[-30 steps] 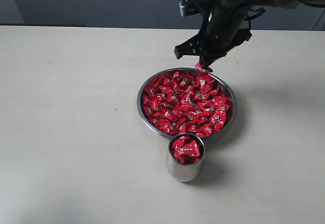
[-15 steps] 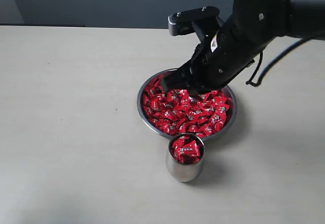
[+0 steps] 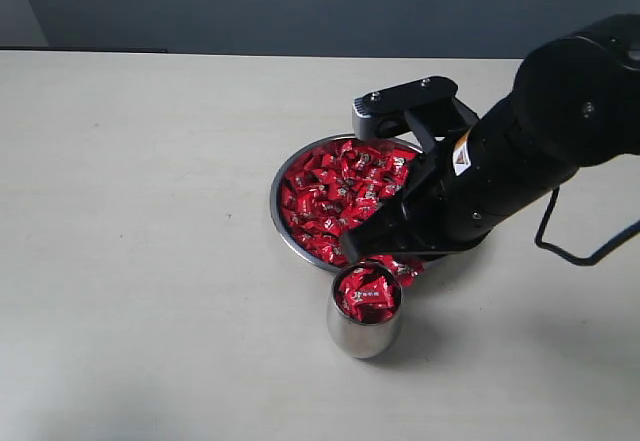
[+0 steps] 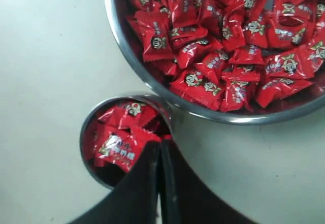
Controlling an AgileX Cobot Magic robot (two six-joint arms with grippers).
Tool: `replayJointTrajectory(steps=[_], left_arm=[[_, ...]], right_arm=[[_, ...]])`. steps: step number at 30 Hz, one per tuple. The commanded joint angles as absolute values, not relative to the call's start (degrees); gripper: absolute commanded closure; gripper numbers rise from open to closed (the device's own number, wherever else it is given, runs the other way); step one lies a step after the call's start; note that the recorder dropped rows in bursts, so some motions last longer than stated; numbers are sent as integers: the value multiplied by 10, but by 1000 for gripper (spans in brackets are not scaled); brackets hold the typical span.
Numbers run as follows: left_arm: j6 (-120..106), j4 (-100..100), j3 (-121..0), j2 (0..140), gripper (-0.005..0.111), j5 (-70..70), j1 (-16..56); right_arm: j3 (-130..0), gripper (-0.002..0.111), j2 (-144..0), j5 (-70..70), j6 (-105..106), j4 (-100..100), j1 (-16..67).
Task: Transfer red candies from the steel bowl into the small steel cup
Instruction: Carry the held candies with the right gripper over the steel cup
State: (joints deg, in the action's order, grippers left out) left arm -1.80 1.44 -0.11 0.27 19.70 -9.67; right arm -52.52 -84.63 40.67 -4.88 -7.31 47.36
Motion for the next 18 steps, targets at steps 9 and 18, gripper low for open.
replayJointTrajectory(steps=[9, 18], left_arm=[[-17, 16, 0, 0, 106, 191, -98], [-17, 16, 0, 0, 106, 191, -98]], right_arm=[[-522, 109, -838, 399, 30, -146, 475], [-522, 109, -866, 384, 34, -151, 475]])
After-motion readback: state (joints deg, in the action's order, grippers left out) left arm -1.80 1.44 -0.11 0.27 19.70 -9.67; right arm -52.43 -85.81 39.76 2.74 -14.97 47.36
